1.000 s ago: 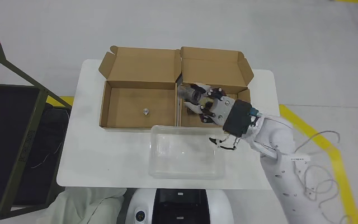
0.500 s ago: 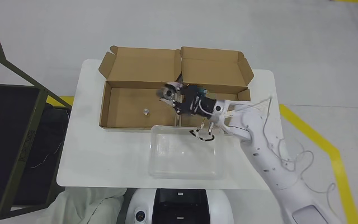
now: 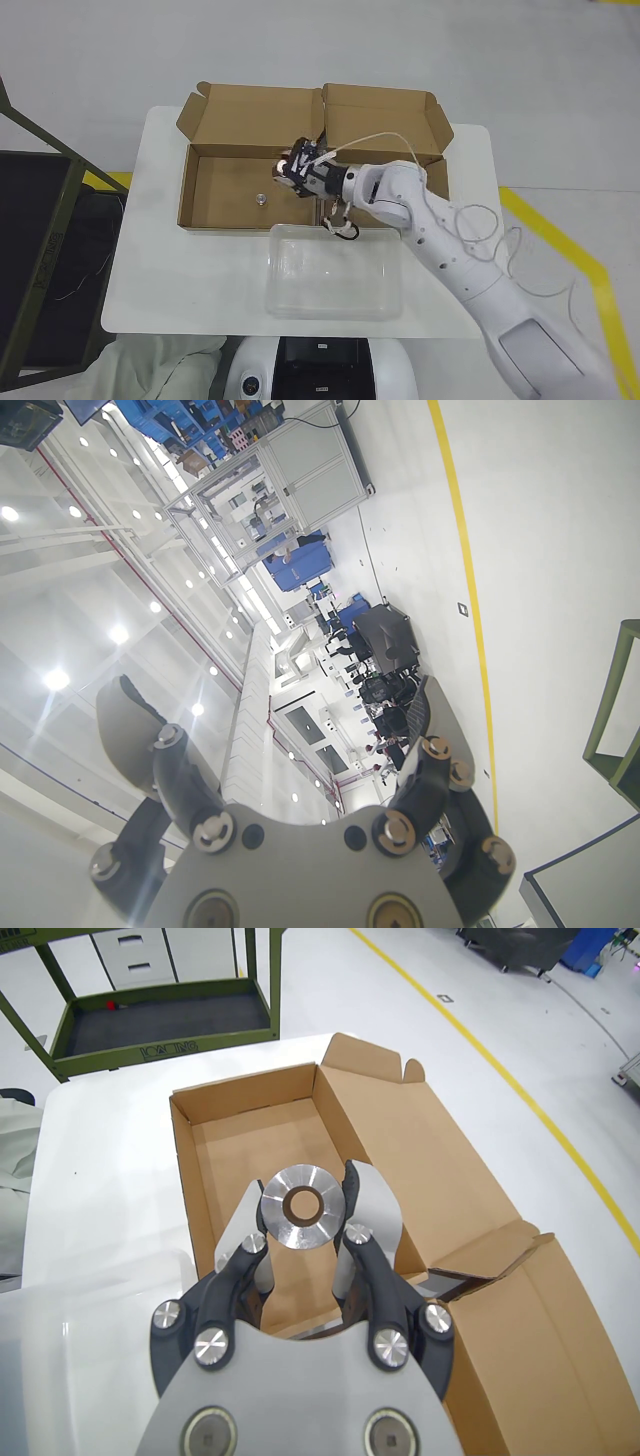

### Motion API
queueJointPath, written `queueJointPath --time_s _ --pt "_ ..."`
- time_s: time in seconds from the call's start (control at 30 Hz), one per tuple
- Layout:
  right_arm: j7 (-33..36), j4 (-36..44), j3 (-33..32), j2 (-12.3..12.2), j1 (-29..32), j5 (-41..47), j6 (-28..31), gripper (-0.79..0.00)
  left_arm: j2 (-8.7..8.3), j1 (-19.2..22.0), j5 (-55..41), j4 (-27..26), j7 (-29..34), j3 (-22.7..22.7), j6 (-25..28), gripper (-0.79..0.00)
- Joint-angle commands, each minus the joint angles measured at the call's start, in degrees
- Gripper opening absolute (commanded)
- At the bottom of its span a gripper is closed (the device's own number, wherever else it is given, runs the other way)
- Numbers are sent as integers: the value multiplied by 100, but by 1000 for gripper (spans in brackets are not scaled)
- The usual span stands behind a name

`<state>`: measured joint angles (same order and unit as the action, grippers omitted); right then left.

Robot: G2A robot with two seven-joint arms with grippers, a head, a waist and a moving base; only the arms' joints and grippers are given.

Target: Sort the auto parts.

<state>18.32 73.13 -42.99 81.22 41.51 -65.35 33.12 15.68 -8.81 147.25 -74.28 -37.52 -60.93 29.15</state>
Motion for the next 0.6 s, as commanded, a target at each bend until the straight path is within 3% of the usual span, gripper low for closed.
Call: queueJointPath --time_s 0.0,0.57 --pt "147 -188 110 65 -119 108 -32 -785 0 0 0 0 0 0 0 0" --pt "331 -1884 886 656 -810 670 -6 -785 0 0 0 0 0 0 0 0"
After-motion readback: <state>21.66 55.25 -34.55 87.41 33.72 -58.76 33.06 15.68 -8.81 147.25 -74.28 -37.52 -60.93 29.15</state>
